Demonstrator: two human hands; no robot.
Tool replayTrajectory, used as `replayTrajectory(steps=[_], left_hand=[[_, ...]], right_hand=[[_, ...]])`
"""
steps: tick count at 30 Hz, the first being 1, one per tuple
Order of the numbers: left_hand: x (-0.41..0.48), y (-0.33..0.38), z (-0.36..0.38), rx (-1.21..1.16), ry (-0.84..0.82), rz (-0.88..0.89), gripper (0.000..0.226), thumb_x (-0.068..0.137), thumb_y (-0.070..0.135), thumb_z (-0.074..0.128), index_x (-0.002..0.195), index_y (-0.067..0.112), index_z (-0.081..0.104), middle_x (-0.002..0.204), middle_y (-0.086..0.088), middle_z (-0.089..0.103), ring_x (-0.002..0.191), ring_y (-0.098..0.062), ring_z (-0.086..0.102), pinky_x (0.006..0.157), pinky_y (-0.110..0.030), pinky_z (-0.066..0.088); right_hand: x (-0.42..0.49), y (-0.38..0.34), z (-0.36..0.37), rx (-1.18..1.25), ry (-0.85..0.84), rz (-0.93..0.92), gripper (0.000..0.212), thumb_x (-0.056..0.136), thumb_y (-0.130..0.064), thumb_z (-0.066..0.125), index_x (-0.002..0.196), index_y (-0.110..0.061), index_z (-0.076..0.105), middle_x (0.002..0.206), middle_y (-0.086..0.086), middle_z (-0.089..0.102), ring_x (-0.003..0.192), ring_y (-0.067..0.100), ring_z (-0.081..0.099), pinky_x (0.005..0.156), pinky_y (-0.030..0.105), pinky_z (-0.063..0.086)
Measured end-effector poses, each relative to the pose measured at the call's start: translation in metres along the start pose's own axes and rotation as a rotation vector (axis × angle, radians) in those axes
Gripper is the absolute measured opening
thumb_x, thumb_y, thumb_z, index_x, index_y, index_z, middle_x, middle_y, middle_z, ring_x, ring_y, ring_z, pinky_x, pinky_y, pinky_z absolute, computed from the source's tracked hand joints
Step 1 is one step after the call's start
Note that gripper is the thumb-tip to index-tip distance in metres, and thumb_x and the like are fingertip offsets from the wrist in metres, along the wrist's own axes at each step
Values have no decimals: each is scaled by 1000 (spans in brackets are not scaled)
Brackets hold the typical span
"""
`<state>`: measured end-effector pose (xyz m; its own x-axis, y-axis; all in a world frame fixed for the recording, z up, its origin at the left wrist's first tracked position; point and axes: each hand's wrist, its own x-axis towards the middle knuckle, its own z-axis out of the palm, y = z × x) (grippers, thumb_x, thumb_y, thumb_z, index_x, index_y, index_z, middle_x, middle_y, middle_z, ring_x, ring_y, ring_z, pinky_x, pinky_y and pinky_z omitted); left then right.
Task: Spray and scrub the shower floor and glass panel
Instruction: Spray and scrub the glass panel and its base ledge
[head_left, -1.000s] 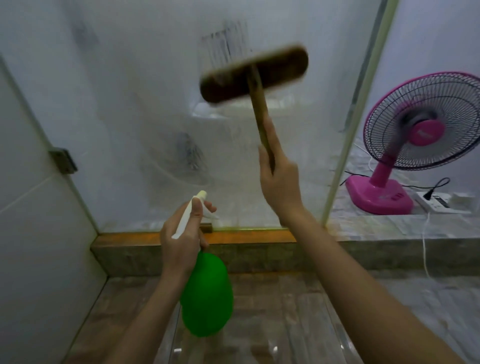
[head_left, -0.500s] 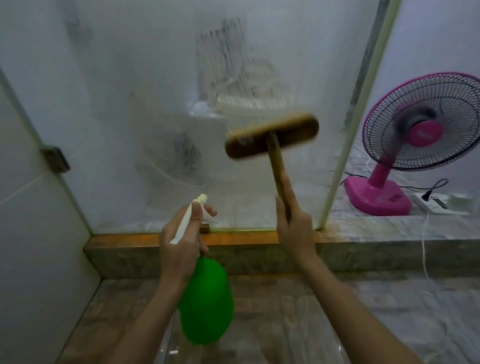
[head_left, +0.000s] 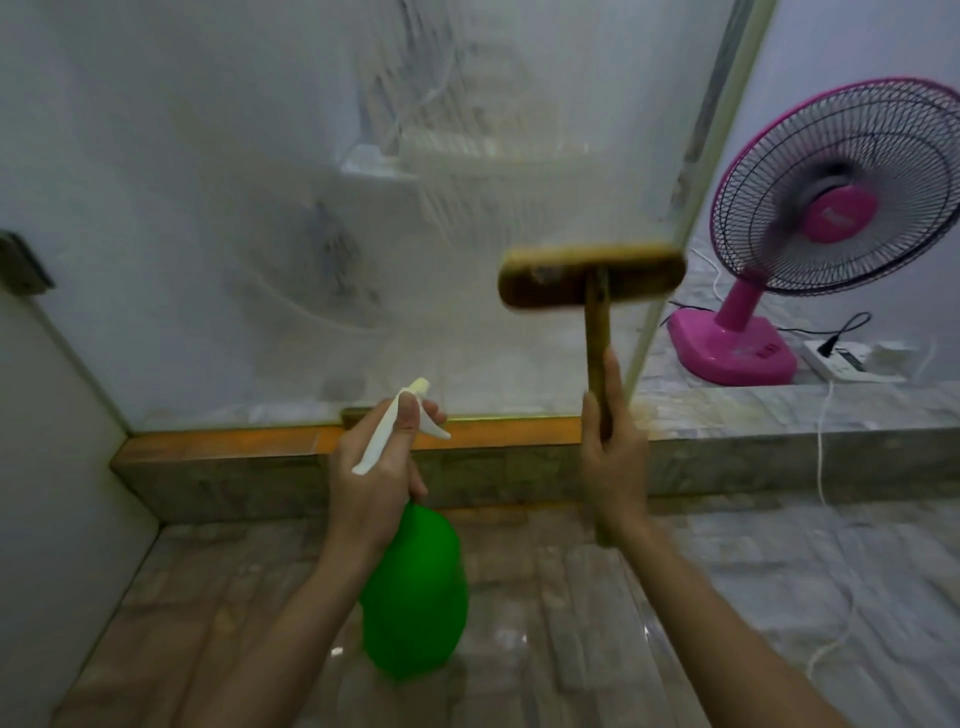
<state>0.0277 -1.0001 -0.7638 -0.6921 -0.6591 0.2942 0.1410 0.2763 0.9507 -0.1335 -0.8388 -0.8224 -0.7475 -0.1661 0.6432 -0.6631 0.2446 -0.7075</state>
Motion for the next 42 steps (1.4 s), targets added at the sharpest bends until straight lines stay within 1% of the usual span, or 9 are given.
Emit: replayTrajectory(steps=[2,6,14,17,26,28,31,36,42], left_hand=[[-2,-5,0,24,-7,-2,44,102,45,42,92,18,75,68,-8,70,40,-15,50,46,-27,45],[-8,-19,3,55,-32,-44,47,100,47,40,93,17,75,47,4,56,40,-10,49,47,-23,45],[-15,-32,2,60,-47,-66,44,100,54,44,89,23,73,65,-18,65,42,-12,53,44,-24,46],[-21,-33,-2,75,-42,-55,44,102,51,45,89,20,73,78,-18,71,43,-8,53,43,-25,44],[-34,-43,-9,260,-36,-190,60,92,63,39,87,12,69,80,-5,69,70,-15,61,65,-46,53],[-33,-43,-10,269,-45,-202,60,90,64,40,87,12,70,80,-4,69,72,-19,63,69,-52,55],[-30,-46,-10,265,-30,-203,58,92,61,41,88,13,72,83,-9,71,67,-17,62,60,-44,57],[-27,-66,-7,234,31,-245,51,101,56,48,81,15,71,78,-7,74,67,-20,67,56,-43,55],[-22,-71,9,133,45,-340,46,101,43,55,68,13,63,61,-6,61,58,-21,59,54,-31,46]], right_hand=[[-56,27,-6,-20,-121,166,54,102,-25,42,148,-46,23,96,31,61,46,27,49,45,42,45],[-46,18,-7,-15,-171,118,54,101,-29,42,149,-44,22,66,20,56,41,17,41,42,36,40],[-27,3,7,18,14,145,53,103,-19,43,150,-35,25,86,-3,66,47,26,43,46,32,42],[-91,21,3,47,-132,309,54,102,-22,43,147,-48,26,93,21,65,45,25,41,42,36,40],[-54,-7,27,14,-94,234,54,103,-26,41,149,-44,20,53,14,40,40,8,35,40,24,37],[-90,12,23,-26,-198,267,55,102,-27,43,148,-48,21,62,16,55,42,8,45,42,30,44],[-119,21,22,-13,-265,308,55,102,-26,43,145,-53,22,85,25,63,43,8,37,40,29,36],[-91,-7,27,54,-142,311,51,103,-28,41,146,-49,24,60,-13,35,43,4,32,41,18,31],[-85,-18,28,82,-98,345,51,102,-31,41,146,-51,24,67,-3,48,44,8,32,41,21,34]])
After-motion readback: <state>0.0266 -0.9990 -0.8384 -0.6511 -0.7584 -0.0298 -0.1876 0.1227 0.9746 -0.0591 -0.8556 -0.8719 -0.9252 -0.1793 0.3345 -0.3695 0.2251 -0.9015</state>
